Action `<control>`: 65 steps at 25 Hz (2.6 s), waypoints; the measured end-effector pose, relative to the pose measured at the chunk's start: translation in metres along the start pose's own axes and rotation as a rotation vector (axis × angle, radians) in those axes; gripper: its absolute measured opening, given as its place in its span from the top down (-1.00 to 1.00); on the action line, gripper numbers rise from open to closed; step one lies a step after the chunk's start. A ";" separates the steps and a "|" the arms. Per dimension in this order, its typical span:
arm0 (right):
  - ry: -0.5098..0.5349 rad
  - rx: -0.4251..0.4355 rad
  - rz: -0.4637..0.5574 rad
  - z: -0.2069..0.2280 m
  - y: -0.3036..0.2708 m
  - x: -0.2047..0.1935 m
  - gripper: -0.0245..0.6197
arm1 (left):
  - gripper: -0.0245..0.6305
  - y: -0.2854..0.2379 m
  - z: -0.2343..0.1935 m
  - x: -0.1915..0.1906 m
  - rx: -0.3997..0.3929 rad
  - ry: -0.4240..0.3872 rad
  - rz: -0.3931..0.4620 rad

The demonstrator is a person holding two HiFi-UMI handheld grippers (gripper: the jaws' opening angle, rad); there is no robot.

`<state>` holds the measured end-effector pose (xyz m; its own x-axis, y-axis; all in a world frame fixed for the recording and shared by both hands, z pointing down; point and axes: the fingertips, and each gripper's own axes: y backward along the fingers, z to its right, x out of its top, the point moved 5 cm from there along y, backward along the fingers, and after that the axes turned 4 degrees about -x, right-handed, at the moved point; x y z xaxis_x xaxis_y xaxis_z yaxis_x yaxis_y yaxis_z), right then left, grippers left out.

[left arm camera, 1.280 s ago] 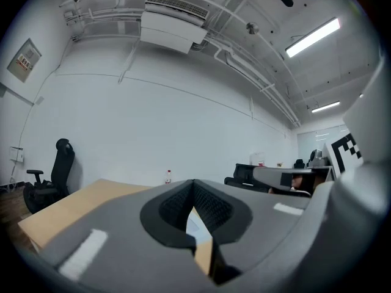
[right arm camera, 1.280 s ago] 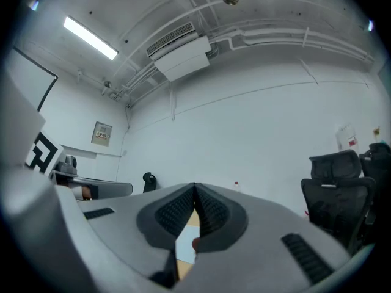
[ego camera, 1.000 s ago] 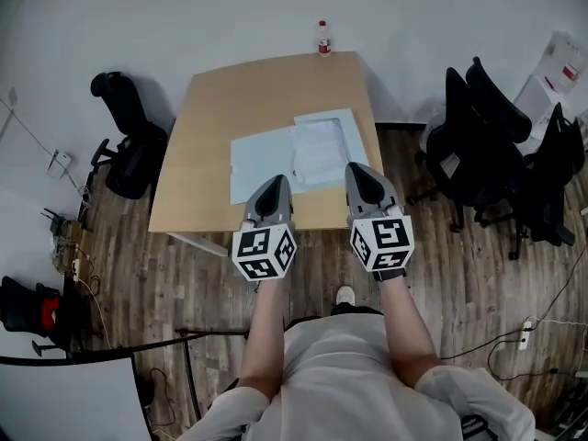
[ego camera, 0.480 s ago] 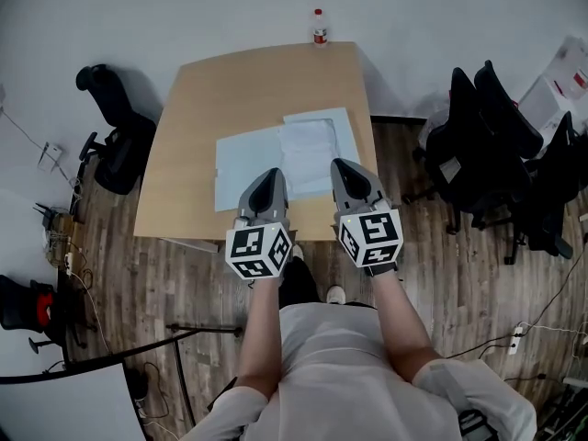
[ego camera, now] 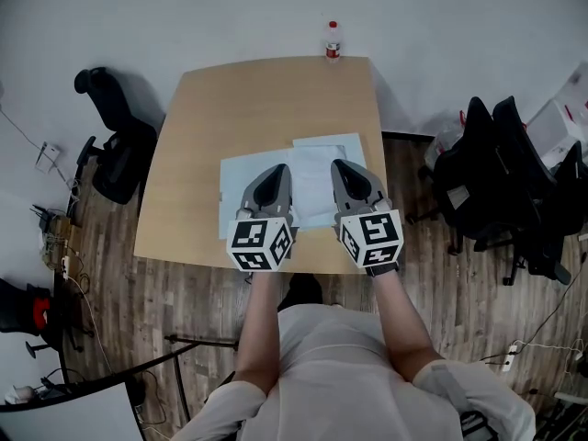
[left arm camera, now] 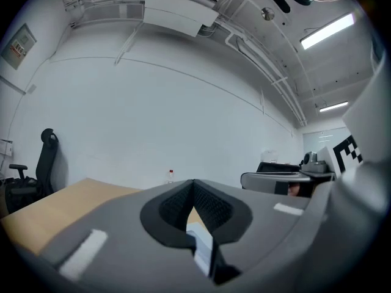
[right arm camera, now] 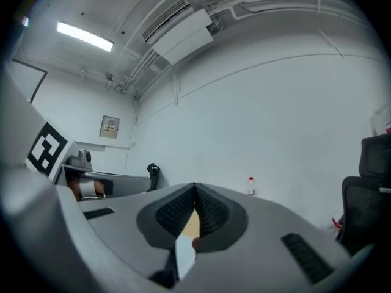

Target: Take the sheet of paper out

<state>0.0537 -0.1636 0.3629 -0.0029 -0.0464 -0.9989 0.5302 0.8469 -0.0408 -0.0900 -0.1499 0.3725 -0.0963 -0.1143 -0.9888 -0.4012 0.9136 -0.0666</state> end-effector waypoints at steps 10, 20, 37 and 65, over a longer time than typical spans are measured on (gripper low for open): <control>-0.007 -0.011 -0.065 0.007 -0.060 -0.018 0.89 | 0.90 -0.048 -0.043 -0.019 -0.030 0.034 -0.082; 0.013 -0.028 -0.169 0.011 -0.100 -0.050 0.89 | 0.90 -0.079 -0.080 -0.044 -0.078 0.108 -0.166; -0.001 -0.043 -0.293 0.025 -0.144 -0.094 0.89 | 0.70 -0.113 -0.143 -0.129 -0.098 0.264 -0.412; -0.056 -0.037 -0.404 0.052 -0.170 -0.141 0.89 | 0.23 -0.127 -0.131 -0.266 -0.271 0.519 -0.801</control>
<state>0.0081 -0.3292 0.5115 -0.1581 -0.4068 -0.8997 0.4652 0.7731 -0.4313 -0.1331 -0.2870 0.6620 -0.0671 -0.8749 -0.4796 -0.7107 0.3793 -0.5925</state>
